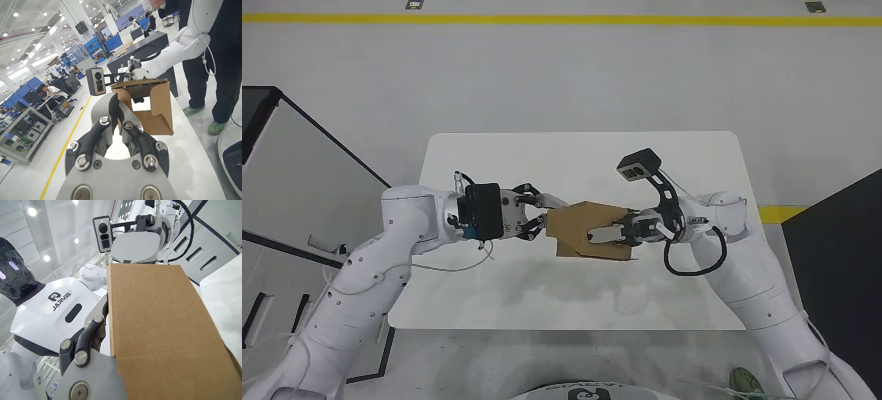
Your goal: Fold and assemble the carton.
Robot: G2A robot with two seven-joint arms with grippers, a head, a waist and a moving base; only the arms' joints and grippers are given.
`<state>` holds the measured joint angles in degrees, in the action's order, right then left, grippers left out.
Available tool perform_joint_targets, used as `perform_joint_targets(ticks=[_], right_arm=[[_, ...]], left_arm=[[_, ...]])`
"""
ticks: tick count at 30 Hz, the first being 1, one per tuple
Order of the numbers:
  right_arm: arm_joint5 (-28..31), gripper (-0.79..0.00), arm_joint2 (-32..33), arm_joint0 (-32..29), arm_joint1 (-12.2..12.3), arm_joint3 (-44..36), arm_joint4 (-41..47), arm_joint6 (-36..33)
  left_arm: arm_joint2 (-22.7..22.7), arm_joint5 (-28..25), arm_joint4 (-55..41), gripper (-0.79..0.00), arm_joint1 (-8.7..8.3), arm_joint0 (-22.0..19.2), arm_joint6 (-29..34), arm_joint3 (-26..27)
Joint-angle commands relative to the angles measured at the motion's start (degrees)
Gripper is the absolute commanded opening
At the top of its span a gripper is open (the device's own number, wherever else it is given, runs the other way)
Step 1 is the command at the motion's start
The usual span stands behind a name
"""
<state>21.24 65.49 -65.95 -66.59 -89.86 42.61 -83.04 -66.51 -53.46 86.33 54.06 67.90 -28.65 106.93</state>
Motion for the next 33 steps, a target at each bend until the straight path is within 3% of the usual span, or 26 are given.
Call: perform_joint_targets(ticks=[1,9,23,33], right_arm=[[-0.1,-0.785,-0.2,0.0,0.0,-0.1,0.1,-0.1],[-0.2,-0.785,-1.1,0.2,0.2,0.4,0.4,-0.2],[1.8,-0.785,-0.4,-0.5,0.6,0.4,-0.2,1.8],[2.0,-0.785,-0.6,-0.4,0.9,0.6,0.2,2.0]], left_arm=[[0.3,0.0,-0.1,-0.785,0.06,-0.1,0.1,0.2],[1.1,-0.2,-0.4,-0.785,0.19,-0.1,0.3,0.5],[-2.2,-0.1,-0.6,-0.785,-0.33,0.9,1.0,0.6],[-0.2,-0.4,-0.8,-0.785,-0.03,0.6,1.0,0.8]])
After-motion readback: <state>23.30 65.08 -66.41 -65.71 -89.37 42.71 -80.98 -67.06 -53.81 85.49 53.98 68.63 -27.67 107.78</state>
